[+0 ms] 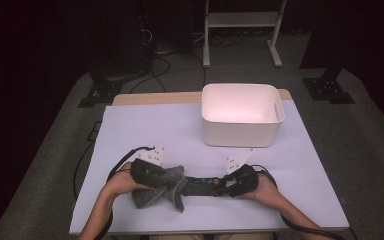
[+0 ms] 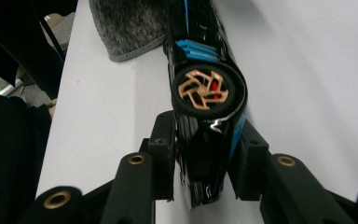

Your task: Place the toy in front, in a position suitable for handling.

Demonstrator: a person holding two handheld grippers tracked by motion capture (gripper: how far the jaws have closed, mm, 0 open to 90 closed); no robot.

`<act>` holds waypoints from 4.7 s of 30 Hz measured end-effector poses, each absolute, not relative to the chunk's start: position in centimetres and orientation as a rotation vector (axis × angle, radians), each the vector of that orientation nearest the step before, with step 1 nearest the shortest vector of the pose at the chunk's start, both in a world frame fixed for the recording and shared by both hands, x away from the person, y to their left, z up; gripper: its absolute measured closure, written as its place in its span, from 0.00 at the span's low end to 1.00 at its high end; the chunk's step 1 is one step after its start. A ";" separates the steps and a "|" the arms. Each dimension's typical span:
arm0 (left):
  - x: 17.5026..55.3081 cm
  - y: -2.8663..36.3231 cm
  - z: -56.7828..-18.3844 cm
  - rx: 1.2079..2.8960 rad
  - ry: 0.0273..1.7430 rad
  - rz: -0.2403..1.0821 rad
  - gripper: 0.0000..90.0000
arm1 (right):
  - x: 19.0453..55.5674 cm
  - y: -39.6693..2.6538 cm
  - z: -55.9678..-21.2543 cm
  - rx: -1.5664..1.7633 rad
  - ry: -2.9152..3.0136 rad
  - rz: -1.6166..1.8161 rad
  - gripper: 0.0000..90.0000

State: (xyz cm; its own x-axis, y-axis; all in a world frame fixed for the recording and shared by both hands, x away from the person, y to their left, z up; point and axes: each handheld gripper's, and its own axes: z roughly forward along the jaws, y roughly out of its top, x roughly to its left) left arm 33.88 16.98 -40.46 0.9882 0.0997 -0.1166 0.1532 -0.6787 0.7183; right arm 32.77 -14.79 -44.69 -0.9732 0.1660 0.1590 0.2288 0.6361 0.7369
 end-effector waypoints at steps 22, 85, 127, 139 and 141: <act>34.6 12.8 -40.4 2.322 0.081 -0.128 0.84 | 33.3 -15.4 -42.5 -0.319 -2.814 -1.221 0.59; 34.3 14.5 -36.3 2.275 0.035 -0.054 0.83 | 33.4 -13.2 -39.7 -0.271 -2.806 -1.429 0.62; 34.4 13.1 -35.2 2.285 -0.009 -0.066 0.83 | 33.2 -13.6 -39.0 -0.250 -2.779 -1.450 0.62; 34.5 12.3 -34.7 2.299 -0.029 -0.051 0.83 | 32.8 -14.8 -38.6 -0.262 -2.806 -1.423 0.62; 34.6 12.2 -34.6 2.294 -0.030 -0.051 0.83 | 32.7 -14.9 -38.5 -0.258 -2.810 -1.424 0.63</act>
